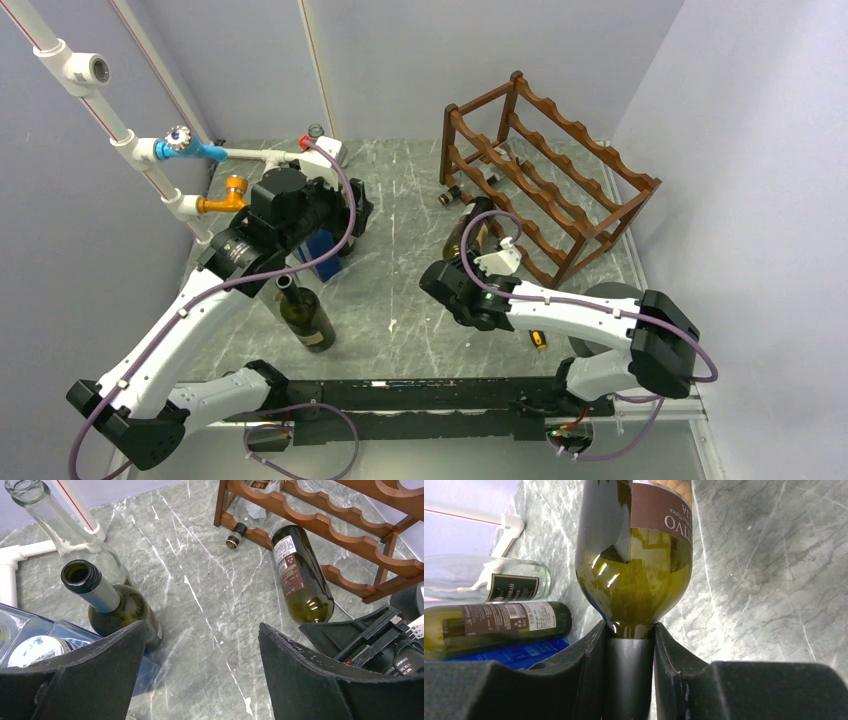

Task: Put the wine bottle on the wine rack
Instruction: Pick up the wine bottle from the center of the board, then place the wine bottle in the wine rack.

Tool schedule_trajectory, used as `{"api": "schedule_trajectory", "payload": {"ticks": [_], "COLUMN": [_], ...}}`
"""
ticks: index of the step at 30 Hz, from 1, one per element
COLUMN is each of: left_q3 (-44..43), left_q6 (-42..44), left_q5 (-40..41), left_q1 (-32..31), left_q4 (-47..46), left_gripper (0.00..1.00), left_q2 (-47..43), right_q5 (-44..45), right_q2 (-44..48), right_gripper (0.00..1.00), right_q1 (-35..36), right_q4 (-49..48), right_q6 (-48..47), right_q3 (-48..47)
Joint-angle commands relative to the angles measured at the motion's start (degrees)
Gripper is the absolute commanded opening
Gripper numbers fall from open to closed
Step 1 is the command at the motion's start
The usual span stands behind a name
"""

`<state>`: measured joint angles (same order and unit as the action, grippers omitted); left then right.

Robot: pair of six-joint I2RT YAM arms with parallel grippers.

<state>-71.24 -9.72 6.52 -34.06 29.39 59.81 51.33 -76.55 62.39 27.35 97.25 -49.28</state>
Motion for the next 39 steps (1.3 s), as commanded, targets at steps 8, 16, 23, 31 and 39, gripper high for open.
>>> {"api": "schedule_trajectory", "payload": {"ticks": [8, 16, 23, 31, 39], "left_q3": [0.2, 0.3, 0.4, 0.5, 0.7], "left_q6": [0.0, 0.1, -0.1, -0.2, -0.4], "left_q5": [0.8, 0.4, 0.6, 0.1, 0.3], "left_q1": [0.3, 0.2, 0.2, 0.2, 0.4], "left_q4": [-2.2, -2.2, -2.3, -2.4, -2.6], "left_gripper": [0.87, 0.87, 0.87, 0.87, 0.87], "left_q2": [-1.3, -1.7, -1.9, -1.8, -1.9], "right_q5": [9.0, 9.6, 12.1, 14.7, 16.2], "right_q2": [-3.8, -6.5, -10.3, -14.9, -19.6], "right_gripper": [0.0, 0.0, 0.0, 0.0, 0.0], "right_q1": [-2.6, -4.6, -6.4, -8.7, -11.2], "right_q4": [-2.9, -4.2, -7.7, -9.5, -8.1], "right_q6": [-1.0, -3.0, -6.6, -9.4, -8.6], "right_q3": [-5.6, -5.8, -6.6, -8.6, -11.3]}}
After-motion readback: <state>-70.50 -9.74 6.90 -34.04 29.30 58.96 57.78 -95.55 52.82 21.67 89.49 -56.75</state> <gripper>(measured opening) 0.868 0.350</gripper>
